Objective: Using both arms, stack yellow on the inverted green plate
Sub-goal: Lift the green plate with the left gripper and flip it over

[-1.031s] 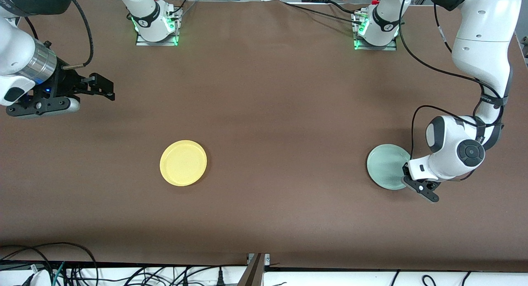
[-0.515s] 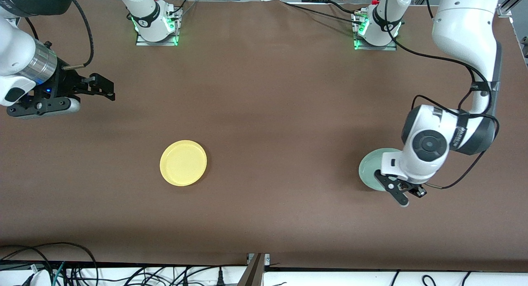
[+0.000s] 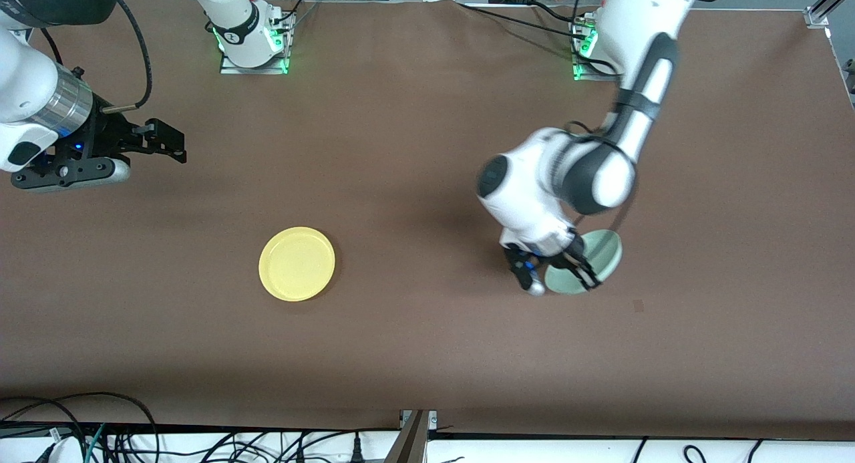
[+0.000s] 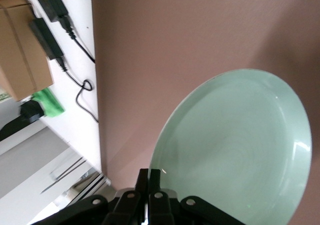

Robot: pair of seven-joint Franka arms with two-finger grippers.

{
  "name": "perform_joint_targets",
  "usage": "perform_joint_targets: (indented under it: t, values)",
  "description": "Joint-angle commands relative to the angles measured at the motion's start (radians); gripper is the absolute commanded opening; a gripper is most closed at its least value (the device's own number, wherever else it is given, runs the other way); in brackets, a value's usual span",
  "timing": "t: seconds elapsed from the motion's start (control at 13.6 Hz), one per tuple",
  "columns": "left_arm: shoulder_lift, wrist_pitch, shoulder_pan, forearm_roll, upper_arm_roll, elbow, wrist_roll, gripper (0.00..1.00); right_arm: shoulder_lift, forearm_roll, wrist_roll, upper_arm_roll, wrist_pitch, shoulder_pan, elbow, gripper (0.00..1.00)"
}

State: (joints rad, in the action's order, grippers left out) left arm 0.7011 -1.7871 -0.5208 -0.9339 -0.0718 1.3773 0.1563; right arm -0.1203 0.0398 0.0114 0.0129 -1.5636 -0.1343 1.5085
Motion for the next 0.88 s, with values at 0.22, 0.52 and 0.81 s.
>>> perform_joint_targets:
  t: [0.22,0.52,0.81]
  values:
    - [0.124,0.250,-0.220,-0.196,0.026,-0.044,-0.318,0.00,0.011,0.003,-0.016,-0.001,-0.009,0.001,0.013,1.00]
    - [0.184,0.331,-0.318,-0.209,0.024,-0.052,-0.514,0.00,0.011,0.002,-0.016,-0.001,-0.010,0.001,0.018,1.00]
    - [0.198,0.322,-0.349,-0.122,0.015,-0.095,-0.599,0.00,0.011,0.003,-0.016,-0.001,-0.009,0.001,0.018,1.00]
